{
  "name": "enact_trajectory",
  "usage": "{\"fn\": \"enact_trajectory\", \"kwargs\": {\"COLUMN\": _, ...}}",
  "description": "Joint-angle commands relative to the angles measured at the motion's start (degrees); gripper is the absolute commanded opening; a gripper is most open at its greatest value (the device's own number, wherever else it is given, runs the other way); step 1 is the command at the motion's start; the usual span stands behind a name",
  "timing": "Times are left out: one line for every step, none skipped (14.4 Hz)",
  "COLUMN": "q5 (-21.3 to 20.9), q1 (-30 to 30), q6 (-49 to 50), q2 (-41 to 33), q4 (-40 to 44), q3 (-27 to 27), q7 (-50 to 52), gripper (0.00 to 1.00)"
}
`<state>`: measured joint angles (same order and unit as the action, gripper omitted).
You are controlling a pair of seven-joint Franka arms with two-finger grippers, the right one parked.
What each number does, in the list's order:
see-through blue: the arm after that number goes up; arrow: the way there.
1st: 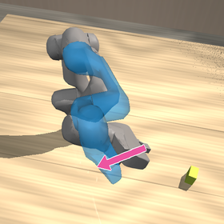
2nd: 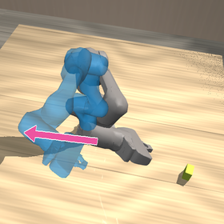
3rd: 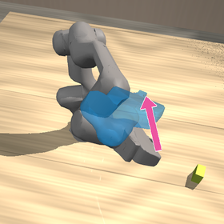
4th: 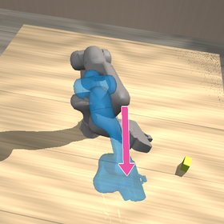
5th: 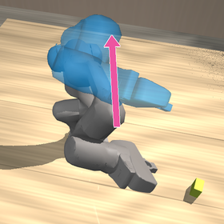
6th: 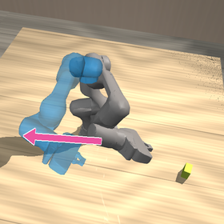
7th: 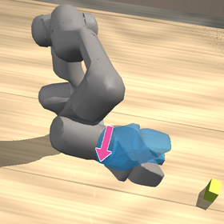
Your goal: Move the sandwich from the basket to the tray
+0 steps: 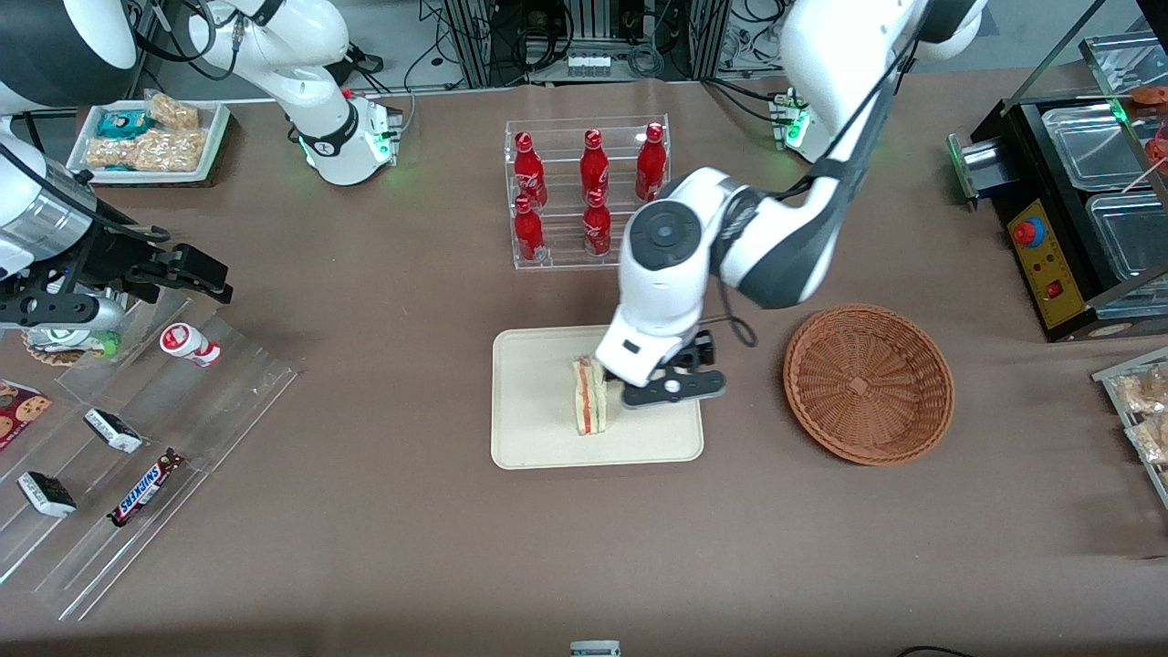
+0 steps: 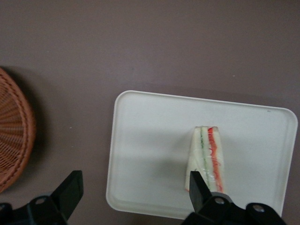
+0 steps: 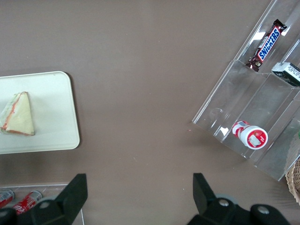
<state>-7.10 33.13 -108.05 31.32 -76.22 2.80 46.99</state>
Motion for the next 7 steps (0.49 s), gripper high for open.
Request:
{"fn": "enact_trajectory", "kwargs": {"q5": -0.54, "q1": -3.85, "q6": 2.93, "q2": -3.88, "q4": -4.54, "q3": 0.45, "q7": -2.67, "gripper": 1.00}}
{"fn": "enact_trajectory", "kwargs": {"q5": -0.28, "q1": -5.43, "q6": 3.02, "q2": -6.16, "q4": -7.08, "q3": 0.54, "q7": -5.21, "gripper": 1.00}}
{"fn": "enact_trajectory", "kwargs": {"q5": -0.19, "q1": -7.54, "q6": 3.20, "q2": -8.88, "q4": -10.06, "q3": 0.54, "q7": -8.72, "gripper": 1.00}}
{"fn": "enact_trajectory", "kwargs": {"q5": -0.11, "q1": -9.65, "q6": 3.20, "q2": -11.43, "q4": -12.61, "q3": 0.54, "q7": -11.54, "gripper": 1.00}}
{"fn": "enact_trajectory", "kwargs": {"q5": -0.10, "q1": -11.58, "q6": 3.20, "q2": -13.98, "q4": -15.25, "q3": 0.54, "q7": -14.09, "gripper": 1.00}}
{"fn": "enact_trajectory", "kwargs": {"q5": -0.02, "q1": -13.08, "q6": 3.20, "q2": -16.00, "q4": -17.36, "q3": 0.54, "q7": -16.29, "gripper": 1.00}}
{"fn": "enact_trajectory", "kwargs": {"q5": 0.07, "q1": -14.75, "q6": 3.29, "q2": -18.28, "q4": -19.39, "q3": 0.54, "q7": -18.84, "gripper": 1.00}}
